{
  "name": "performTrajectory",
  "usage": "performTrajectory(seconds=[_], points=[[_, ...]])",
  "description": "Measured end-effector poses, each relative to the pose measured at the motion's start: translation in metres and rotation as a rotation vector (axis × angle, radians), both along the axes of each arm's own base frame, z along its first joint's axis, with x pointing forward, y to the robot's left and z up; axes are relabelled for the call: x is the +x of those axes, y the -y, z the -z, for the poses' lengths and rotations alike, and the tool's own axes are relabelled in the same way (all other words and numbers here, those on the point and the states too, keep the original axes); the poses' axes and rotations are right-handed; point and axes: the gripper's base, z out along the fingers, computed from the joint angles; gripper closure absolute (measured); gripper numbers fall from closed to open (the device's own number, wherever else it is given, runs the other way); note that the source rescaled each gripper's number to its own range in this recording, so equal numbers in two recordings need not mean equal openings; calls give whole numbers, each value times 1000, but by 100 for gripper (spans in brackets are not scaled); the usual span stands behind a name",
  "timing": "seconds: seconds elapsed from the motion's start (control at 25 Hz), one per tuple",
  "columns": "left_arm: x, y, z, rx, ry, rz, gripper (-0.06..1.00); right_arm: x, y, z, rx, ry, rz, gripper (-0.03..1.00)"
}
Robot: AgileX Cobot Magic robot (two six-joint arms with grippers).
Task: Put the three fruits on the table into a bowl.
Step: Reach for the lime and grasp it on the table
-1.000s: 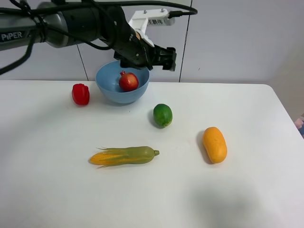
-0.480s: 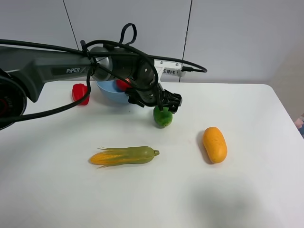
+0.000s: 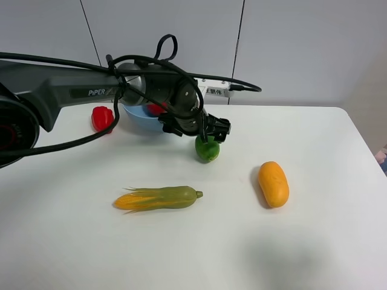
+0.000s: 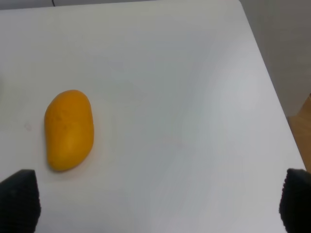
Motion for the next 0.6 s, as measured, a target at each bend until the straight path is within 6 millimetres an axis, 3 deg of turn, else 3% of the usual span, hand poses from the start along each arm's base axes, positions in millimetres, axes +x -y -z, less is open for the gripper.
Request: performTrajectory(seconds=[0.6], points=[[1,4,25,-12,-34,-29,-3,0,0,0,0,0,0,-3]])
